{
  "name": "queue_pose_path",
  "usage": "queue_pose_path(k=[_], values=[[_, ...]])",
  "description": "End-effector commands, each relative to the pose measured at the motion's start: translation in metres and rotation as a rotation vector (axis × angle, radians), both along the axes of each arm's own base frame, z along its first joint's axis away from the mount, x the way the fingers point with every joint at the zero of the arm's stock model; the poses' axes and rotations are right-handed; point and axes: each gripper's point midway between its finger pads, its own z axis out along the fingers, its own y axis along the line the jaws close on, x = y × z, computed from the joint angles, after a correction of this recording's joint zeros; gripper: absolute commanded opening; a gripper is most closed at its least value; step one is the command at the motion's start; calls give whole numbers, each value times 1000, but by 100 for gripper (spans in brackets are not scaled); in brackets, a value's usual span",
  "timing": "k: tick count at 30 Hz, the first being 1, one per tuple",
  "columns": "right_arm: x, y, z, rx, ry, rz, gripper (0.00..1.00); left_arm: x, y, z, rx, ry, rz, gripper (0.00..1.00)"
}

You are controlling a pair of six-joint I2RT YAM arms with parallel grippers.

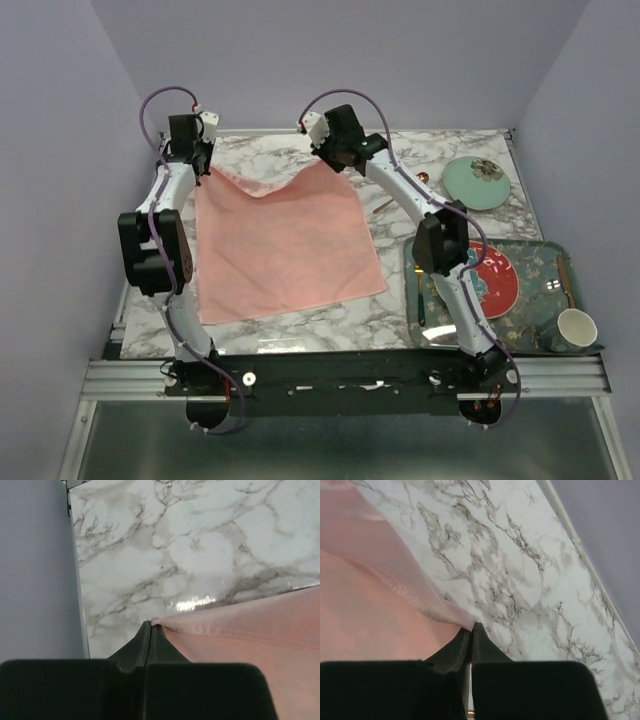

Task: Fold the napkin into a case and place the utensils inside
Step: Flatten out the crumpled napkin at the center of the board.

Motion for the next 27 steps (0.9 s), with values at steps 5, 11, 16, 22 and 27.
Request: queue_pose_path(k=[5,11,16,22,27], values=[[83,-38,-18,-6,-232,-295,98,91,14,-37,-96,29,128,60],[66,-65,-1,14,-185,-308,100,72,16,-13,-113,2,150,90],[6,-70,-23,-37,20,-146,100,21,3,3,-128,38,82,90],[-72,-59,-51,-50,322,104,90,-55,-30,-26,-207,227,-82,83],[-105,-60,-68,-49,445,175,77,-111,-51,-58,-273,395,-166,68]])
